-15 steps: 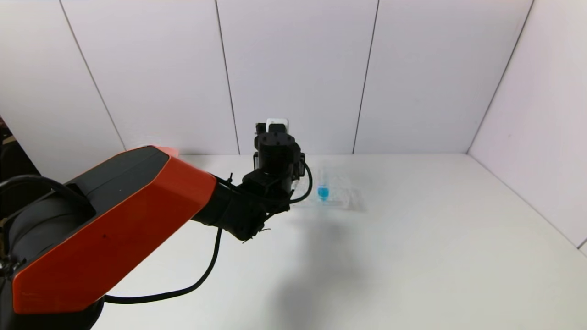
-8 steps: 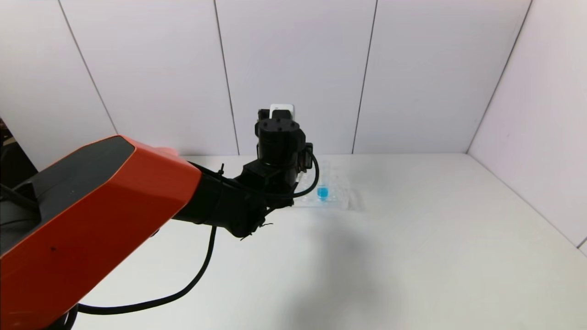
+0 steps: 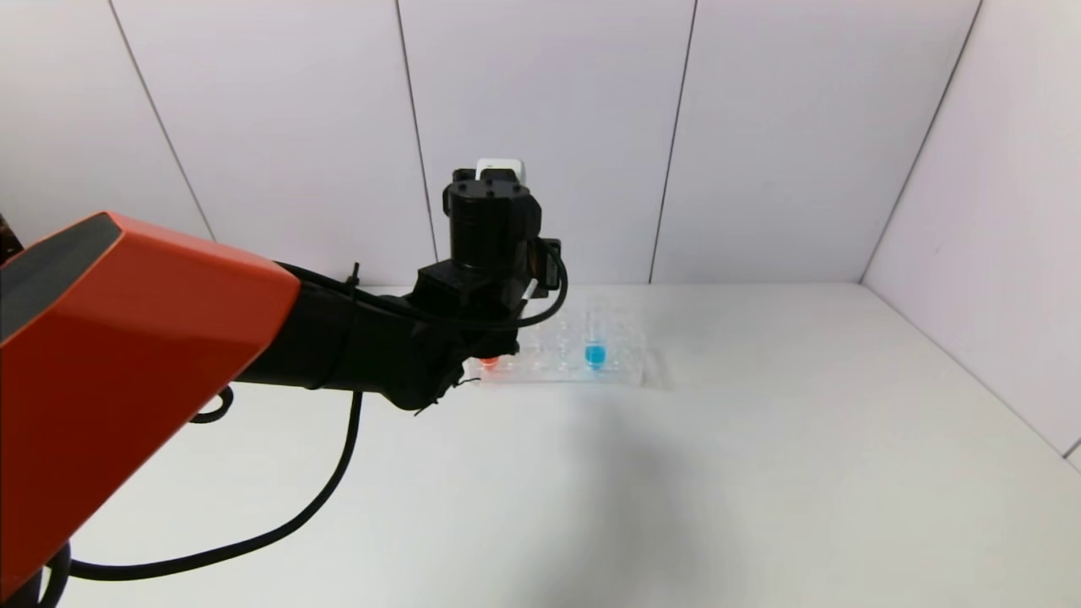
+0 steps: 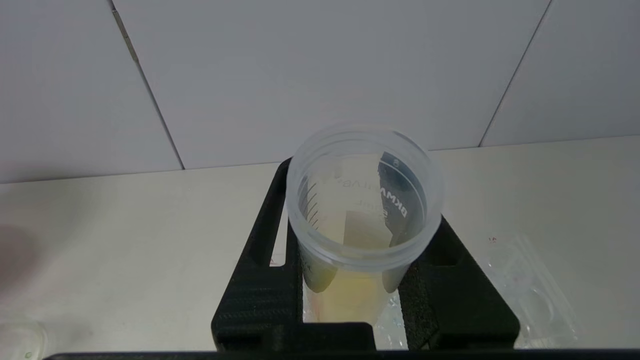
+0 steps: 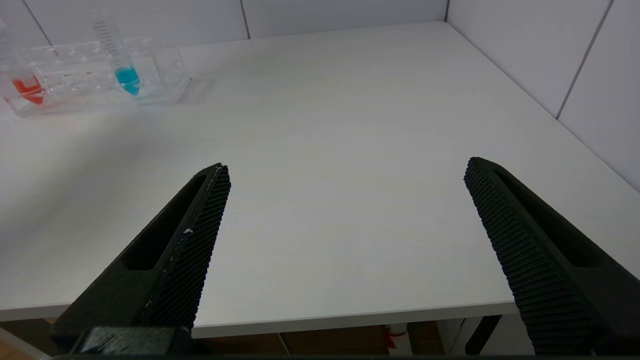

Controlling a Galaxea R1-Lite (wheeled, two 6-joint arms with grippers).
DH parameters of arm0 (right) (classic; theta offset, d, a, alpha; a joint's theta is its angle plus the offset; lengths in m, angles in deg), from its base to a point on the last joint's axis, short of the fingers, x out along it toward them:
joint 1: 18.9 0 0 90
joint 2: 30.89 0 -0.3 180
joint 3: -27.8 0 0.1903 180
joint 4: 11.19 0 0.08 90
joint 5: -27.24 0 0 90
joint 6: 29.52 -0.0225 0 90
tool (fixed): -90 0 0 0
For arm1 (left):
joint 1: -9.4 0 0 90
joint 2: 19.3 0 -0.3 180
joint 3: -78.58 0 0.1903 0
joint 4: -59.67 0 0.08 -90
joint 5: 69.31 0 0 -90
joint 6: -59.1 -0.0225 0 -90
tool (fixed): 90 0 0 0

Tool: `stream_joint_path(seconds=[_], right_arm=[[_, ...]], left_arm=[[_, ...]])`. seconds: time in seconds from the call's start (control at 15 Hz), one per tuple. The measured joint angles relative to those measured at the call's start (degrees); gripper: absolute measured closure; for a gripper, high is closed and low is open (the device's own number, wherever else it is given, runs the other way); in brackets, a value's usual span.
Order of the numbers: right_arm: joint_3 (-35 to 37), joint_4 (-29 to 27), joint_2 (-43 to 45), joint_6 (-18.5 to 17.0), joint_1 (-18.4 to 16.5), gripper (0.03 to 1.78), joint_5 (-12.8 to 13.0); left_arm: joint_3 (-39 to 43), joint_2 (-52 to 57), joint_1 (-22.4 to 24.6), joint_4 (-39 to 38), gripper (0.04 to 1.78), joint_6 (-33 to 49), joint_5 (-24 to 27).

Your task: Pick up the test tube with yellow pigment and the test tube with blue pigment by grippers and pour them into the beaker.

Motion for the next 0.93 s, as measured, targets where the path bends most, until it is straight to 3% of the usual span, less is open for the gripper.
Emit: stream_joint_path(seconds=[0.27,0.47,0.93], right_arm=[[0.00,0.00,-0.01,0.00,-0.02,0.10,-0.02],[0.00,0.00,0.00,-0.02,-0.02,0.10,0.00],[0.00,0.00,-0.01,-0.02,-0.02,0.10,0.00]], left_arm=[[0.46,3.79,0.94,3.24,1.28,0.00,0.61],[2.63,7.57,3.28,5.92,1.28,0.20,4.38],[11.76,17.12,14.77,6.10,1.28,0.44,14.01]])
